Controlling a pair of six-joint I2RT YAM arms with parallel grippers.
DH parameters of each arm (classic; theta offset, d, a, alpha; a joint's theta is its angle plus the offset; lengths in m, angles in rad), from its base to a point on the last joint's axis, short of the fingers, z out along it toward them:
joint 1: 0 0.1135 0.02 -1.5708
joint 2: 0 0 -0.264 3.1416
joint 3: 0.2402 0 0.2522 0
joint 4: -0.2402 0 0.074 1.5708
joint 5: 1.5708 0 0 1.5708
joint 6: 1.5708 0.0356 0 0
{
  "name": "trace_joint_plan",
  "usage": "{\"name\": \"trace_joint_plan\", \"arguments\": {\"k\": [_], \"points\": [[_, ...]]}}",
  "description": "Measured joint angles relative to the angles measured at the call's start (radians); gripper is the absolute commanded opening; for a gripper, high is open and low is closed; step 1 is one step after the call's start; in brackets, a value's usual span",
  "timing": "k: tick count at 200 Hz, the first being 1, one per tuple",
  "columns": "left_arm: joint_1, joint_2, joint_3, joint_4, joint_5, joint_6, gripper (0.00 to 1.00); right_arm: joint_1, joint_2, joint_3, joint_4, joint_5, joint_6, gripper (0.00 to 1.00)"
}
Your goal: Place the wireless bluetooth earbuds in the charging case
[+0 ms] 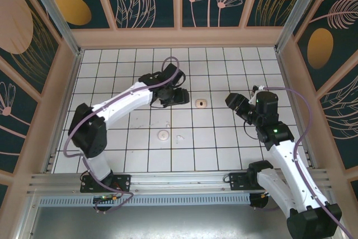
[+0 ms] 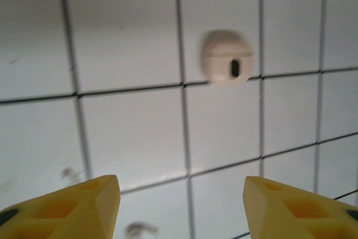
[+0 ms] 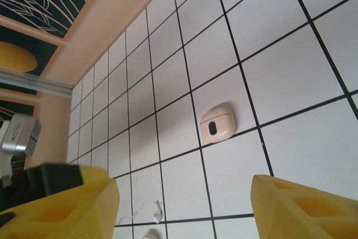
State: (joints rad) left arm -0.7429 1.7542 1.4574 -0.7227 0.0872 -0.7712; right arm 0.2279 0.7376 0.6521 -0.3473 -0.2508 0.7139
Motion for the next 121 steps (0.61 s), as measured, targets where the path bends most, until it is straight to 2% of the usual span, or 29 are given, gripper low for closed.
{"name": "trace_joint_plan", "arguments": {"k": [56,121], "points": [[-0.013,-0.019,-0.097,-0.232,-0.068,0.132,0.61,0.021,0.002,0.0,-0.001,-0.013,0.03,0.67],[-0.038,0.025,-0.166,-0.264,-0.06,0.175,0.65,0.066,0.038,0.0,-0.001,-0.012,0.051,0.69]]}}
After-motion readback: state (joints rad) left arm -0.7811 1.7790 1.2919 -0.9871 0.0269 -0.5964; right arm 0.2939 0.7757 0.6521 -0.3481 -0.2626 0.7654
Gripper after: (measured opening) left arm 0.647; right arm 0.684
